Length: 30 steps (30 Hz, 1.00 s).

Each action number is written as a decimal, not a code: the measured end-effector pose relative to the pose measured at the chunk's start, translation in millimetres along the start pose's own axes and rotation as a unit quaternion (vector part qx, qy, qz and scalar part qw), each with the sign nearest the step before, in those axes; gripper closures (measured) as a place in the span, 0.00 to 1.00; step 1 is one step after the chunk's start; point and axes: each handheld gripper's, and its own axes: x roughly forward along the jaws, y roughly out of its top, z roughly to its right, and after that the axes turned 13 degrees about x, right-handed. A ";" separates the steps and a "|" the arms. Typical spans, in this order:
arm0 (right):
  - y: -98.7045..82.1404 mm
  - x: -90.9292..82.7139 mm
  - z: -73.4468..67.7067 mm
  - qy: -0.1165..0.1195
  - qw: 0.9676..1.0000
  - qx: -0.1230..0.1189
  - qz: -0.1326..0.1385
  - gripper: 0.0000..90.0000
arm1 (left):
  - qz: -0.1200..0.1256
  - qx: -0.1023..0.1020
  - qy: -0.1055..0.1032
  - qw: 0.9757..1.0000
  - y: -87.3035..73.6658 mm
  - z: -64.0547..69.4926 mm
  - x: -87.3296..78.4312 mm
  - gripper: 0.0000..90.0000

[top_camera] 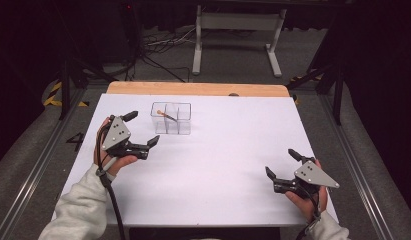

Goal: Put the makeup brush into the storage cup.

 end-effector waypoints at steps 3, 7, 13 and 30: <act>0.0 0.1 0.2 0.000 1.000 0.001 0.000 0.09 | -0.002 -0.005 -0.009 1.000 -3.2 0.9 -3.3 0.02; 0.0 0.5 0.1 0.000 1.000 0.000 -0.002 0.09 | -0.005 0.000 -0.011 1.000 -7.8 6.4 -7.0 0.02; 0.1 1.1 0.2 -0.001 1.000 0.000 -0.001 0.09 | -0.012 0.006 -0.021 1.000 -13.0 15.3 -11.0 0.03; 0.7 2.2 0.4 -0.004 1.000 -0.005 -0.003 0.09 | -0.010 0.002 -0.050 0.999 -30.1 37.8 -21.4 0.03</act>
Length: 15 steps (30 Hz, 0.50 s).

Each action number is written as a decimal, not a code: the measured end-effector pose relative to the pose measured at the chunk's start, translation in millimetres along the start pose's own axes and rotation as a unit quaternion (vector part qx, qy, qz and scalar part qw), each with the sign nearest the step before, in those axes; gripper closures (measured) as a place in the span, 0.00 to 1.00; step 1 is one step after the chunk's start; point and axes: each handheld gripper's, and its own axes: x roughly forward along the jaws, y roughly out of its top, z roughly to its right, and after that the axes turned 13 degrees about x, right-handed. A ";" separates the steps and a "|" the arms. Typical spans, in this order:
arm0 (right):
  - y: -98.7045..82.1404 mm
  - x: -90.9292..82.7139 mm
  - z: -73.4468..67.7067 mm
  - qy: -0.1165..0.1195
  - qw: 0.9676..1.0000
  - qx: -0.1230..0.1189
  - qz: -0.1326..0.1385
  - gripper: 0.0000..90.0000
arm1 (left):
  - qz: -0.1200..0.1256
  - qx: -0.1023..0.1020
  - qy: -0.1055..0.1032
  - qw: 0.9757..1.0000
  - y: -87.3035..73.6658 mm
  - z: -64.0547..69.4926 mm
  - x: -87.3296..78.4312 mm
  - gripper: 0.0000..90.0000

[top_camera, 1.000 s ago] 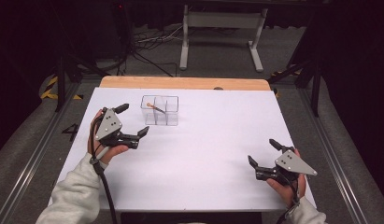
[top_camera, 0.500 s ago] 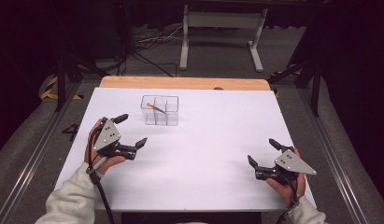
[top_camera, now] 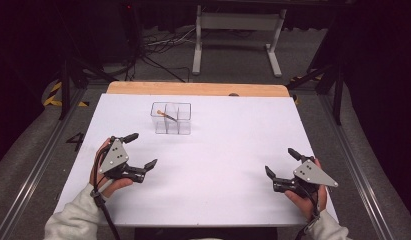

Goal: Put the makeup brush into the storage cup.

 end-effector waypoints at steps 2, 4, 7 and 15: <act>-0.1 0.0 0.1 0.000 1.000 0.000 0.000 0.09 | -0.001 0.000 0.003 1.000 -2.8 2.7 -0.2 0.03; -0.1 0.0 0.1 0.000 1.000 0.000 -0.001 0.09 | -0.002 -0.005 0.002 1.000 -5.2 5.4 -0.2 0.04; -0.5 0.3 -0.1 0.001 1.000 0.001 -0.002 0.09 | -0.008 -0.006 0.010 1.000 -9.6 10.3 -0.9 0.06; -0.9 1.5 -0.5 0.002 1.000 -0.002 -0.003 0.09 | -0.020 -0.026 -0.005 0.999 -27.0 19.2 -2.6 0.06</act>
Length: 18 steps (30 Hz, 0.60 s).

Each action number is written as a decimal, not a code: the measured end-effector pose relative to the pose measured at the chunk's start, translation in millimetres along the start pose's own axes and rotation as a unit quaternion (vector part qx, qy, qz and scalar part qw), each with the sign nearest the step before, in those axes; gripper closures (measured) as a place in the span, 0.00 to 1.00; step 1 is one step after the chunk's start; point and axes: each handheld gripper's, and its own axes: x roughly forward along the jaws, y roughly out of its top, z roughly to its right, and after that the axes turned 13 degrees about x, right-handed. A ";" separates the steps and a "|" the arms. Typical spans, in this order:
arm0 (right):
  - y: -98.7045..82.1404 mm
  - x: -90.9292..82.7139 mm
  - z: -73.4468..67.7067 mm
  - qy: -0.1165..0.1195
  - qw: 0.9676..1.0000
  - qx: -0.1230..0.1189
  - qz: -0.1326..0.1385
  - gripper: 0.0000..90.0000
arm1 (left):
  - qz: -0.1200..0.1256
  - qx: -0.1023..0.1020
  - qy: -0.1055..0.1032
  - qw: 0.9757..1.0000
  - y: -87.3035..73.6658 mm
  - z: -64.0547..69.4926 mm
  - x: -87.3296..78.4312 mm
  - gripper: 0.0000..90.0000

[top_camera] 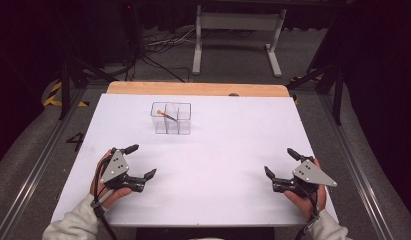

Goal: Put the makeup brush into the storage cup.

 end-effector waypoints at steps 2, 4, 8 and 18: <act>0.0 0.3 0.2 0.001 1.000 0.001 0.001 0.09 | 0.001 -0.012 0.001 1.000 -4.7 1.6 -1.0 0.06; -0.2 1.3 0.4 0.001 1.000 0.001 -0.002 0.08 | 0.003 -0.023 0.004 1.000 -9.3 3.8 -2.5 0.06; -1.2 2.9 -0.4 0.004 1.000 -0.003 -0.004 0.08 | -0.004 -0.032 0.010 0.999 -15.4 10.2 -8.1 0.07; -1.3 1.3 -0.2 0.016 1.000 -0.007 0.003 0.03 | 0.015 -0.032 0.042 0.998 -13.7 11.4 -28.1 0.06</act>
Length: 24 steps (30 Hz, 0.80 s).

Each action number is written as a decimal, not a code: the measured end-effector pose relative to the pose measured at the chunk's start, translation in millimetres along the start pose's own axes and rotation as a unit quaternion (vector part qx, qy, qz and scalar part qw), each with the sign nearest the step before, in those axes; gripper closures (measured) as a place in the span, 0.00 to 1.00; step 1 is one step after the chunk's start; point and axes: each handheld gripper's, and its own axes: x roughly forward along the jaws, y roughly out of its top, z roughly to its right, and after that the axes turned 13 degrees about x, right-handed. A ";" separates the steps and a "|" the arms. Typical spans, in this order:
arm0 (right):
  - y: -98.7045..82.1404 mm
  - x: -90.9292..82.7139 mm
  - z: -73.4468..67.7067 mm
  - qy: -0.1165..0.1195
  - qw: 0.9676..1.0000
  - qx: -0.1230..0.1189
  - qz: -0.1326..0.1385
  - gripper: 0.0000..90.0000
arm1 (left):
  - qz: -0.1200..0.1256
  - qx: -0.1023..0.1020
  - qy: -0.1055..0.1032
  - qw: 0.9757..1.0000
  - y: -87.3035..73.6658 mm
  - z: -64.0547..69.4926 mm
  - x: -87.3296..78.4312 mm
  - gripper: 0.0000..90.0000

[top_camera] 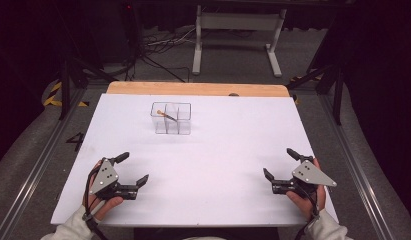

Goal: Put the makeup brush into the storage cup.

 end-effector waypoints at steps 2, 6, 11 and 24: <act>0.0 -0.7 -0.3 0.005 1.000 -0.004 0.001 0.02 | 0.002 -0.001 0.009 1.000 -0.6 -1.1 -5.1 0.06; -0.6 -0.7 -0.6 0.004 1.000 -0.005 0.001 0.02 | 0.000 0.003 0.013 1.000 0.5 -1.2 -7.6 0.06; -0.1 -0.1 -2.1 0.001 1.000 -0.011 0.001 0.02 | 0.002 0.006 0.007 1.000 1.8 0.2 -7.5 0.06; 0.1 0.4 -4.3 0.001 1.000 -0.016 -0.004 0.02 | 0.011 0.012 0.017 1.000 5.0 0.3 -10.0 0.05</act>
